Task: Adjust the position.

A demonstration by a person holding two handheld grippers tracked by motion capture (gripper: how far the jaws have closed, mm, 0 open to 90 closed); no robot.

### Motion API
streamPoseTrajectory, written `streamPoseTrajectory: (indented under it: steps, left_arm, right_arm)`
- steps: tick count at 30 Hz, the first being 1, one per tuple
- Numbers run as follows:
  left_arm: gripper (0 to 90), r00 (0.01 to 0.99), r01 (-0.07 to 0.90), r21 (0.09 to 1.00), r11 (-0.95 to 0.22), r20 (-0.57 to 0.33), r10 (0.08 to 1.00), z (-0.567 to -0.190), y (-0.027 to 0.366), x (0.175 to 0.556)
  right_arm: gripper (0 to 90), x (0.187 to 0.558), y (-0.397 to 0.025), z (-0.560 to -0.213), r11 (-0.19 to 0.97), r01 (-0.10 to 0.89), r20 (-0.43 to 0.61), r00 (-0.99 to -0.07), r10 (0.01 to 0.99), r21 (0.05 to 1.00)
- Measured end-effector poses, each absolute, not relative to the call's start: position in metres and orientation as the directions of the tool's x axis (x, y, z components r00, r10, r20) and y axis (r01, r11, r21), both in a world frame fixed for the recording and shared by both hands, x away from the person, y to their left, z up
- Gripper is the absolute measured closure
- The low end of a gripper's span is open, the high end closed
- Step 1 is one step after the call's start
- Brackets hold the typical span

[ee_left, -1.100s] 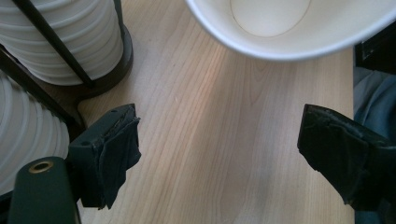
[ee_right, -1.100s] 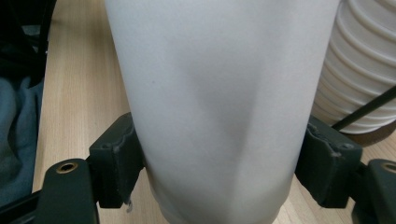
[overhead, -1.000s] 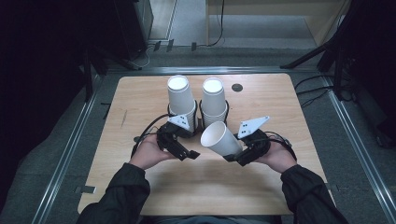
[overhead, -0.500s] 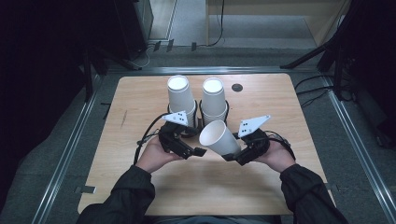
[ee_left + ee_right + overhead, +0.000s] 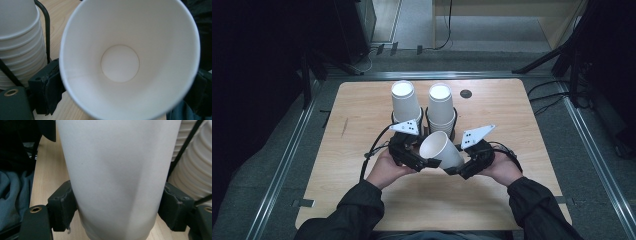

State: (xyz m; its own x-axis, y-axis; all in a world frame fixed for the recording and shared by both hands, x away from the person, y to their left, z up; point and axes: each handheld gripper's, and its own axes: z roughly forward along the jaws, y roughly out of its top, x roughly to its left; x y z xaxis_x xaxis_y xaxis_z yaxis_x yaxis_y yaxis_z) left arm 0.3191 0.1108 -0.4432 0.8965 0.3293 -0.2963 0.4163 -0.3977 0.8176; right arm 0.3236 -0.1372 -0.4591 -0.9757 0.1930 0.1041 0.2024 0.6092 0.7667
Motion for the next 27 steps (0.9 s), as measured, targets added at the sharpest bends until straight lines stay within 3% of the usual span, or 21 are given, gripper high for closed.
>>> streamPoseTrajectory:
  steps: [17,21,27]
  left_arm:
    - [18.8,0.910,0.392,0.818,-0.421,-0.276,0.310,-0.438,0.112,0.317]
    - [19.3,0.911,0.387,0.813,-0.434,-0.267,0.313,-0.436,0.115,0.318]
    - [19.3,0.914,0.380,0.797,-0.470,-0.246,0.323,-0.435,0.119,0.320]
  right_arm:
    - [23.3,0.322,-0.131,-0.462,0.619,0.208,0.111,-0.975,0.191,0.758]
    - [13.7,0.324,-0.131,-0.463,0.610,0.250,0.150,-0.966,0.211,0.752]
    - [13.5,0.325,-0.135,-0.461,0.597,0.262,0.169,-0.963,0.209,0.758]
